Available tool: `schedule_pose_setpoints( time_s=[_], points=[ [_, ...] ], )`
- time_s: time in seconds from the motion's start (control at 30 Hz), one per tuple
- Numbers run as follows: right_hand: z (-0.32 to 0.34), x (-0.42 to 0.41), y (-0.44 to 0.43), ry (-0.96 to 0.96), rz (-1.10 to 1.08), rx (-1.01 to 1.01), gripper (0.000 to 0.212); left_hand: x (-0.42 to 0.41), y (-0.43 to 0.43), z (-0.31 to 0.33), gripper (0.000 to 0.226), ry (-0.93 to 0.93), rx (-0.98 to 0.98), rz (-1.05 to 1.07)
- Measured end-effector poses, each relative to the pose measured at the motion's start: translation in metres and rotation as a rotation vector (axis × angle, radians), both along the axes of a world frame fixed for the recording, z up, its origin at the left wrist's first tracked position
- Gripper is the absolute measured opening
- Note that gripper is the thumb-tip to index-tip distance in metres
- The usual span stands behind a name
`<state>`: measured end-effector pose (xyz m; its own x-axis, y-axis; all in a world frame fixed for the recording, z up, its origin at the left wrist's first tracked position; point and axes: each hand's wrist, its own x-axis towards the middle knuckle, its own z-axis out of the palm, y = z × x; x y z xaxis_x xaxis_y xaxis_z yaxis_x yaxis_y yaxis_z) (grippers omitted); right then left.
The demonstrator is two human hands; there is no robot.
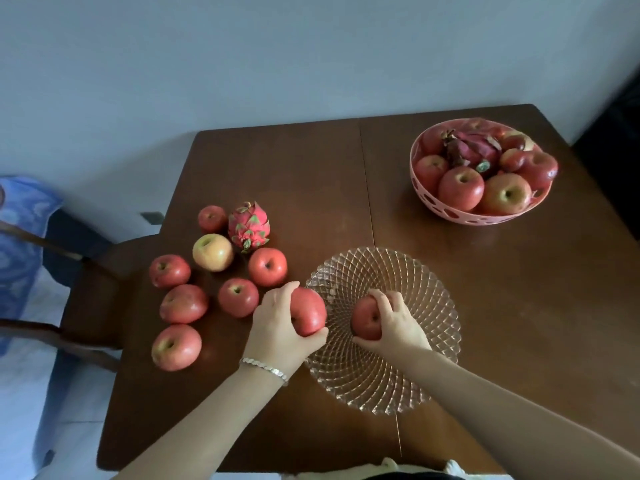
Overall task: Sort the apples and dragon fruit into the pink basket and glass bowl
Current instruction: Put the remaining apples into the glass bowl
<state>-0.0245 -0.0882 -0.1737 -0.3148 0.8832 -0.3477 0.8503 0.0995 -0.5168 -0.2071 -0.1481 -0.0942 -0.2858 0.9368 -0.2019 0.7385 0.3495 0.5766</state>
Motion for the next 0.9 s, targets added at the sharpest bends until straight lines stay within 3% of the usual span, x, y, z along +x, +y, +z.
schedule_pose_setpoints(
  time_s=[0.13,0.27,0.37,0.43,0.5,0.6,0.67,0.73,0.8,0.9],
  points=[
    [0.013,0.004,0.002,0.027,-0.033,-0.159,0.107,0.023,0.015,-0.001,0.082,-0.244,-0.057,0.094],
    [0.061,0.023,0.013,0.424,-0.09,-0.118,0.074,0.036,0.019,-0.001,0.09,-0.252,0.028,-0.04],
    [0.088,0.028,0.019,0.641,-0.088,-0.396,0.07,0.052,0.022,0.003,0.091,-0.137,0.133,-0.252],
    [0.091,0.027,0.022,0.565,-0.042,-0.424,0.066,0.06,0.026,0.0,0.093,-0.045,0.247,-0.411],
    [0.086,0.028,0.025,0.521,-0.091,-0.361,0.064,0.066,0.028,-0.005,0.098,-0.077,0.247,-0.454],
    [0.073,0.032,0.037,0.498,-0.288,-0.316,0.07,0.07,0.031,-0.017,0.1,-0.115,0.085,-0.302],
    [0.061,0.033,0.053,0.469,-0.417,-0.337,0.073,0.07,0.034,-0.032,0.096,-0.148,-0.162,-0.079],
    [0.05,0.029,0.068,0.496,-0.524,-0.402,0.073,0.072,0.038,-0.042,0.085,-0.297,-0.394,0.09],
    [0.04,0.023,0.077,0.448,-0.528,-0.367,0.07,0.076,0.042,-0.052,0.068,-0.437,-0.436,0.122],
    [0.032,0.008,0.083,0.315,-0.369,-0.209,0.068,0.078,0.044,-0.058,0.057,-0.594,-0.4,0.216]
  ],
)
